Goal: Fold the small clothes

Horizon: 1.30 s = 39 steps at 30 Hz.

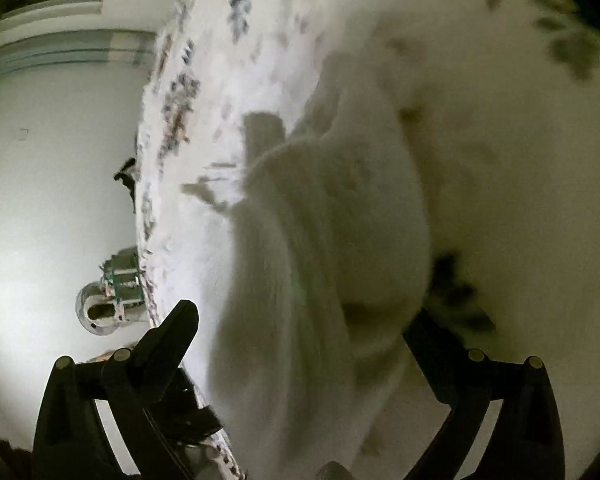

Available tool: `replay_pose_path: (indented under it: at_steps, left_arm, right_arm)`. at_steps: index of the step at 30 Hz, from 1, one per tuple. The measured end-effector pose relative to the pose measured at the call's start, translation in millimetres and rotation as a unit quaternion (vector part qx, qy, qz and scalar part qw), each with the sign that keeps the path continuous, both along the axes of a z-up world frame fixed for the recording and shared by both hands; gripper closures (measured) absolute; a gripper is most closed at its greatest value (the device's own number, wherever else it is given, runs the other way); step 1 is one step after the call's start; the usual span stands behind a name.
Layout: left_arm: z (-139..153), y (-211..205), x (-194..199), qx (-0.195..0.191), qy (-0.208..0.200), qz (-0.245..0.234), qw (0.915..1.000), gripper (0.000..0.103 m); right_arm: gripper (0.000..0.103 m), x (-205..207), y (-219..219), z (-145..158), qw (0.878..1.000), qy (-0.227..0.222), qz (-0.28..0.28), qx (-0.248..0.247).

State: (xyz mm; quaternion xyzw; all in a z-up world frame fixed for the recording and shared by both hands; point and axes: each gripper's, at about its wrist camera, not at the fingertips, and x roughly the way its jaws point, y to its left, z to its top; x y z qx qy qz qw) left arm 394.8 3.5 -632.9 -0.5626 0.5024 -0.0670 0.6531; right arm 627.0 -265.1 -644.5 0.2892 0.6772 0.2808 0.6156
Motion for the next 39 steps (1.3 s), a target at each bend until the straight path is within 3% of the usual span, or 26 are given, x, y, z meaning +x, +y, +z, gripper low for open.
replay_pose_path:
  at_steps: [2, 3, 4, 5, 6, 8, 10, 14, 16, 17, 20, 21, 22, 24, 26, 27, 29, 31, 34, 37, 39]
  left_arm:
    - [6, 5, 9, 0.003, -0.018, 0.032, 0.9993, 0.028]
    - [12, 9, 14, 0.008, -0.027, 0.040, 0.9988, 0.054]
    - [17, 13, 17, 0.008, -0.034, 0.040, 0.9986, 0.066]
    - [25, 20, 21, 0.009, -0.046, 0.036, 0.9982, 0.068]
    - [32, 27, 23, 0.010, -0.051, 0.030, 0.9982, 0.071]
    - [51, 42, 31, 0.012, -0.053, 0.000, 0.9985, 0.073]
    - [77, 58, 39, 0.039, -0.057, -0.049, 0.9964, 0.074]
    - [112, 84, 51, 0.079, -0.055, -0.145, 0.9847, 0.074]
    - [112, 89, 51, 0.110, -0.032, -0.195, 0.9741, 0.071]
    - [104, 88, 53, 0.129, -0.010, -0.231, 0.9644, 0.069]
    - [78, 92, 47, 0.151, 0.042, -0.255, 0.9540, 0.065]
    - [76, 96, 45, 0.158, 0.047, -0.250, 0.9541, 0.060]
    - [82, 97, 42, 0.172, 0.046, -0.243, 0.9535, 0.060]
    - [106, 95, 33, 0.211, 0.026, -0.227, 0.9504, 0.058]
    - [131, 96, 11, 0.263, 0.011, -0.208, 0.9420, 0.034]
    - [140, 99, -7, 0.283, 0.007, -0.193, 0.9395, 0.018]
    - [145, 112, -48, 0.303, 0.015, -0.158, 0.9397, 0.012]
    - [127, 123, -81, 0.317, 0.038, -0.138, 0.9377, 0.011]
    - [80, 131, -125, 0.365, 0.100, -0.129, 0.9168, 0.011]
    - [37, 141, -160, 0.376, 0.146, -0.106, 0.9091, 0.011]
    - [29, 144, -167, 0.382, 0.136, -0.101, 0.9086, 0.011]
  right_arm:
    - [0.000, 5, 12, -7, 1.000, 0.003, 0.008, -0.005]
    - [0.002, 6, 15, -7, 1.000, -0.001, 0.008, -0.004]
    - [0.015, 4, 17, -6, 1.000, -0.009, 0.005, 0.000]
    - [0.034, 2, 18, -3, 1.000, -0.019, -0.001, 0.002]
    - [0.063, -4, 18, -2, 1.000, -0.024, -0.006, -0.006]
    - [0.074, -19, 15, 5, 0.999, -0.036, -0.034, -0.010]
    - [0.079, -46, 11, 25, 0.996, -0.054, -0.064, -0.019]
    - [0.081, -141, 14, 58, 0.991, -0.039, -0.129, -0.025]
    - [0.081, -192, 23, 63, 0.988, -0.012, -0.152, -0.027]
    - [0.080, -219, 34, 61, 0.987, 0.004, -0.158, -0.036]
    - [0.062, -262, 56, 32, 0.981, 0.085, -0.168, -0.051]
    - [0.047, -267, 56, 25, 0.978, 0.106, -0.169, -0.059]
    - [0.041, -267, 54, 25, 0.977, 0.107, -0.171, -0.065]
    - [0.040, -264, 40, 41, 0.979, 0.088, -0.167, -0.082]
    - [0.040, -258, 24, 64, 0.980, 0.064, -0.145, -0.123]
    - [0.040, -254, 15, 78, 0.979, 0.045, -0.135, -0.148]
    - [0.036, -242, -4, 103, 0.976, 0.011, -0.121, -0.179]
    - [0.035, -219, -9, 120, 0.978, -0.015, -0.106, -0.180]
    - [0.035, -170, 9, 124, 0.983, -0.044, -0.072, -0.165]
    - [0.035, -117, 56, 99, 0.986, -0.051, -0.024, -0.158]
    - [0.035, -89, 81, 62, 0.986, -0.011, 0.000, -0.164]
